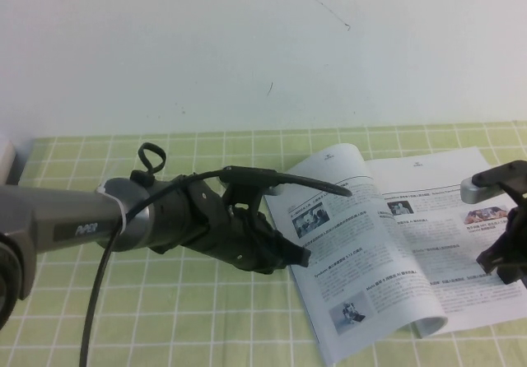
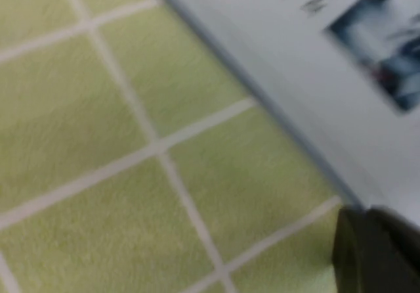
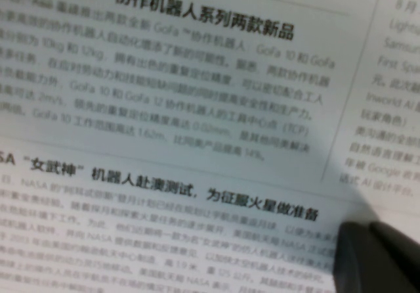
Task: Close book
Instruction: 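Close the open booklet and leave it lying on the table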
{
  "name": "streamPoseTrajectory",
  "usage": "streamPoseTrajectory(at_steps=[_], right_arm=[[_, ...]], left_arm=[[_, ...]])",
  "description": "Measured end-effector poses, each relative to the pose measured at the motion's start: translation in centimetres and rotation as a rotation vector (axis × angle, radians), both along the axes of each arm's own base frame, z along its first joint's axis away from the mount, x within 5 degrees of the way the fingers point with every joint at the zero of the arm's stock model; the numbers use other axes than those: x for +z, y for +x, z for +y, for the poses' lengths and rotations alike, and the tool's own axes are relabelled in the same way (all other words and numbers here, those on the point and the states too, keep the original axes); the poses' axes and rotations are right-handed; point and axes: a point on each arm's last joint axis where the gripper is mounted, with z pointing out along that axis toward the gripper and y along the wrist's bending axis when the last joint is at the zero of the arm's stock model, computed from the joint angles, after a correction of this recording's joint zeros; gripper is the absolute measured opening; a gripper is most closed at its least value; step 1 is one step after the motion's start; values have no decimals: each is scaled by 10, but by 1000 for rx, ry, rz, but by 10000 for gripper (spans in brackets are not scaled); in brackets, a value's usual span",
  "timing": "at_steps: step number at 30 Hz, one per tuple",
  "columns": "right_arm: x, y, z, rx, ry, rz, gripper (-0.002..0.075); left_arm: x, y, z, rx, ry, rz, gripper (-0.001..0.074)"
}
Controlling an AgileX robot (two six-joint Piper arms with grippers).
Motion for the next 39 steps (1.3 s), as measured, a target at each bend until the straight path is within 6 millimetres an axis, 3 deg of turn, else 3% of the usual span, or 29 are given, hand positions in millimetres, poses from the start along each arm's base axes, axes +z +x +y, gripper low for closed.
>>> streamPoseTrajectory(at_steps=[7, 18, 24, 28, 32, 39], right_arm=[[0, 0, -1, 20, 15, 0, -3], [0, 0, 0, 46, 42, 0, -3], [0, 0, 4, 49, 89, 6, -2], [-1, -1, 9, 14, 149, 25, -2], [0, -1, 11, 4, 179, 23, -3], [25, -5, 8, 5, 130, -75, -3]], left_arm=[[-2, 4, -11, 62, -51, 7, -4], [0, -7, -67, -7, -121, -10, -4], [-1, 9, -92, -2, -176, -28, -4], [17, 25, -104, 16, -244, -76, -4], [50, 34, -117, -35, -314, -140, -4], [80, 34, -129, -167, -367, -172, -4]])
